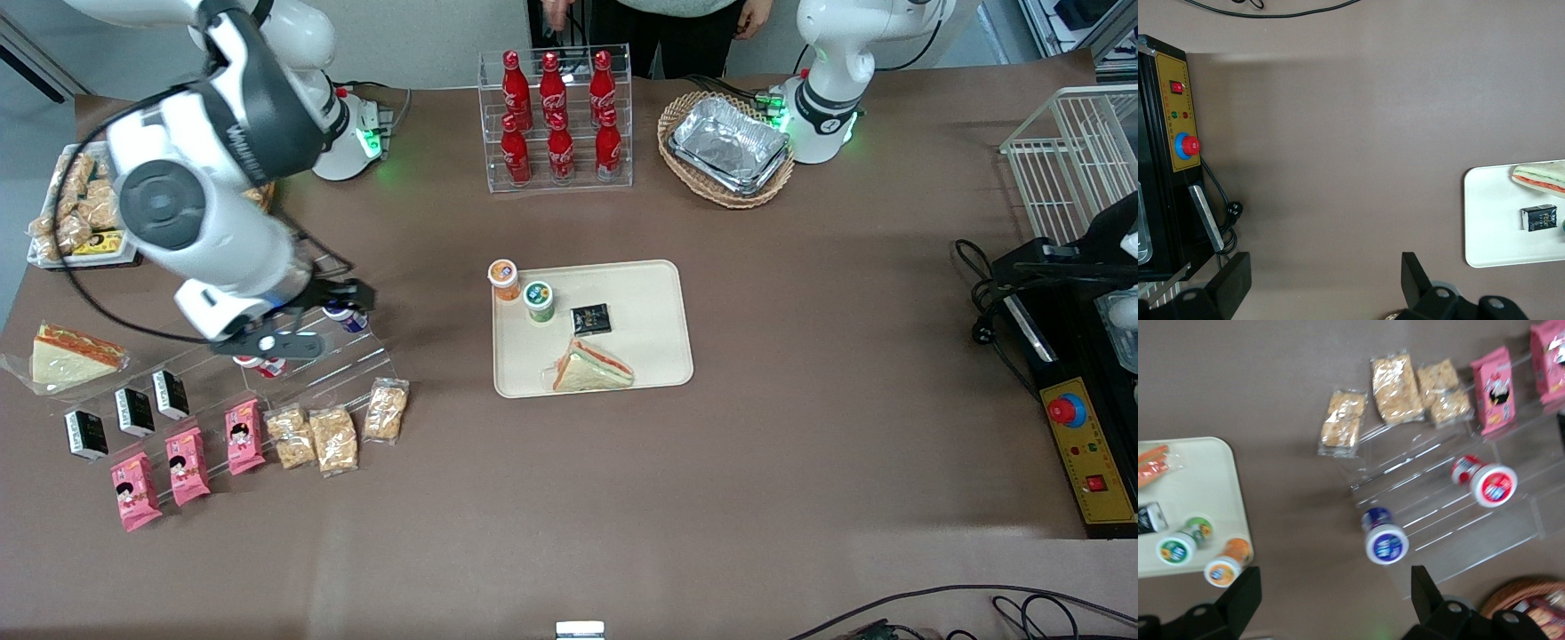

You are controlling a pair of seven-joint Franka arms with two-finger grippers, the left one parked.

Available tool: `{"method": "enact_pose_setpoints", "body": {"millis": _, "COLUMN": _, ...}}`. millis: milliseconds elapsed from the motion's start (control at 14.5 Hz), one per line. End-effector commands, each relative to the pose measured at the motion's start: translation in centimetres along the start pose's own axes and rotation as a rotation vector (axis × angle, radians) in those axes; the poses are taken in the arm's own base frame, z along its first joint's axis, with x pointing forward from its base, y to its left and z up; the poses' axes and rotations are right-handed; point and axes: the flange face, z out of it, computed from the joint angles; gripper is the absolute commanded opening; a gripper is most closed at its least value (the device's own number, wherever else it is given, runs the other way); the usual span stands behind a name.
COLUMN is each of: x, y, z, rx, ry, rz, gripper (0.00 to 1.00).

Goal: Place green gum on tray

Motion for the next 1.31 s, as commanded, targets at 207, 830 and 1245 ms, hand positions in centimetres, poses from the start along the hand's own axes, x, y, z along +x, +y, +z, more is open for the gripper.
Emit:
{"method": "enact_pose_setpoints", "body": {"millis": 207, "x": 1.4, "y": 13.2, "z": -1.8, "rx": 0.06, "ry": -0.007, "rz": -0.168, "gripper": 1.0}}
{"method": "enact_pose_setpoints", "body": {"millis": 830, "x": -0.2, "y": 23.4, "z": -3.8, "rx": 0.066, "ry": 0.019, "rz": -0.207, "gripper": 1.0}}
{"method": "enact_pose_setpoints", "body": {"millis": 1245, "x": -0.4, "y": 25.5, "z": -4.5, "rx": 0.058, "ry": 0.056, "rz": -0.26, "gripper": 1.0}}
